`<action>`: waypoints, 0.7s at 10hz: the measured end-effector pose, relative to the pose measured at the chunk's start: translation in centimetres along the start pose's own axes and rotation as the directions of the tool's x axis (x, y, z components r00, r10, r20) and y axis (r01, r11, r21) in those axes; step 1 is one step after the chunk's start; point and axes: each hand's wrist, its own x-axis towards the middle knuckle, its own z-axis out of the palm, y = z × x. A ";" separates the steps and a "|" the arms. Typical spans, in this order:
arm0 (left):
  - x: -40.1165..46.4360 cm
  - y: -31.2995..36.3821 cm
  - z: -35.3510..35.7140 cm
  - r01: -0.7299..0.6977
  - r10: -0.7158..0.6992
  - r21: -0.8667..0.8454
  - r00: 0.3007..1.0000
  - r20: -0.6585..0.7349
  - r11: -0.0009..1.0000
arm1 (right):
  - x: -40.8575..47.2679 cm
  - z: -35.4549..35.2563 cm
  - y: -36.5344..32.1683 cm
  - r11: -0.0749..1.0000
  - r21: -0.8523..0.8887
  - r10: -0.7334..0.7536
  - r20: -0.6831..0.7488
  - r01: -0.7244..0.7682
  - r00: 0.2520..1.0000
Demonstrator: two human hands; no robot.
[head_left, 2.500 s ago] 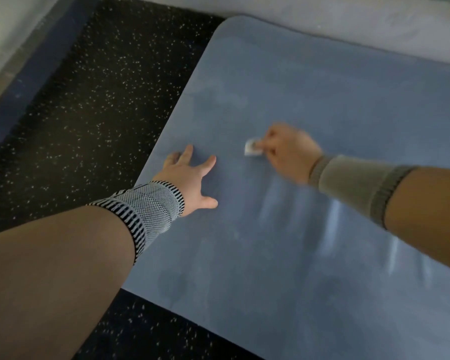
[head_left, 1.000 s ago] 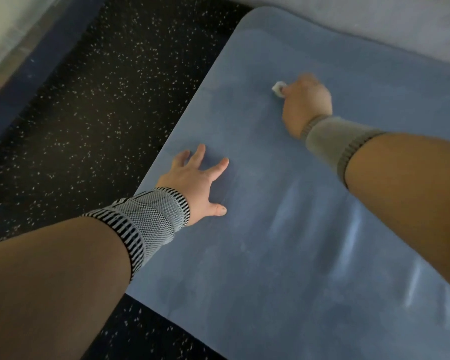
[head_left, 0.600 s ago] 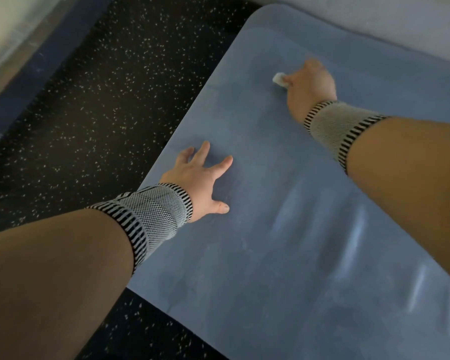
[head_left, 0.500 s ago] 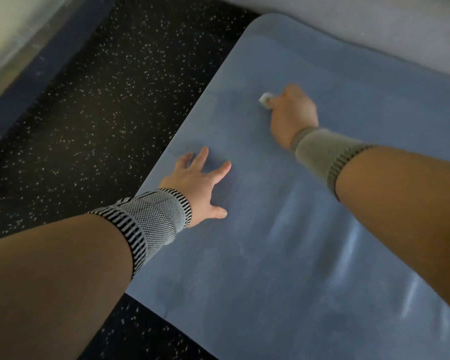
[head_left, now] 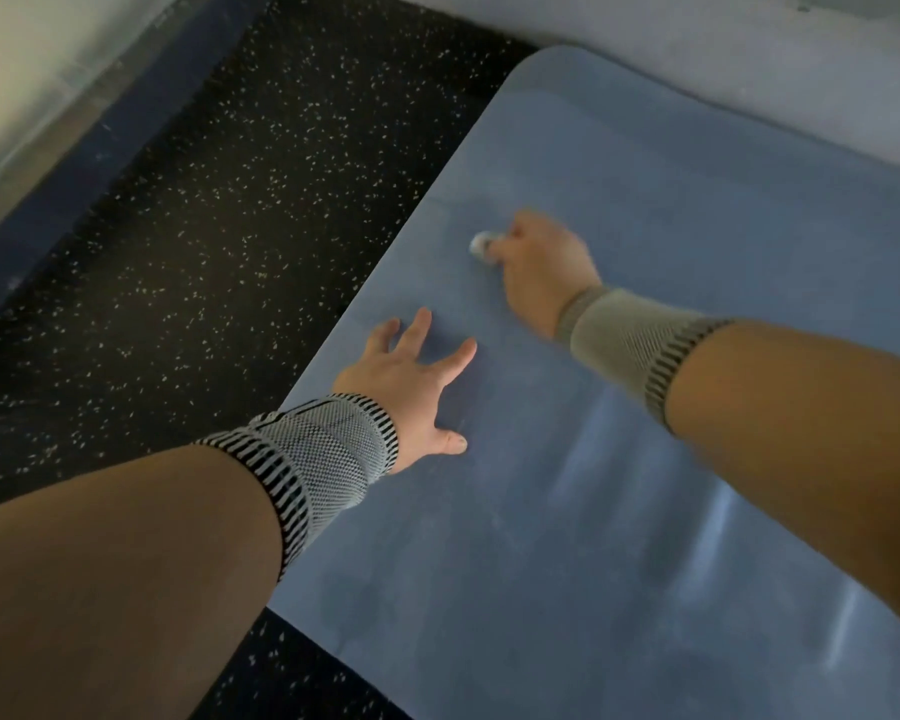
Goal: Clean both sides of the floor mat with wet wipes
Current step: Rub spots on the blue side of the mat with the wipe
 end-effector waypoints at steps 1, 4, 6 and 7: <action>0.1 0.0 -0.1 -0.008 0.008 -0.013 1.000 0.005 1.000 | -1.9 1.2 -2.1 0.929 0.021 -0.369 0.155 0.370 0.916; 0.0 -0.1 0.1 -0.006 0.006 0.000 1.000 0.010 1.000 | 4.6 -0.3 -0.1 0.989 -0.076 0.126 -0.015 -0.127 0.992; 0.1 0.0 0.0 -0.005 0.006 -0.011 1.000 0.019 1.000 | 4.3 -0.1 -1.3 0.976 -0.069 -0.203 0.059 0.207 0.977; 0.0 0.2 0.0 0.005 -0.004 -0.017 0.999 0.038 1.000 | 7.9 -1.2 1.7 0.962 -0.185 0.198 -0.031 -0.201 0.980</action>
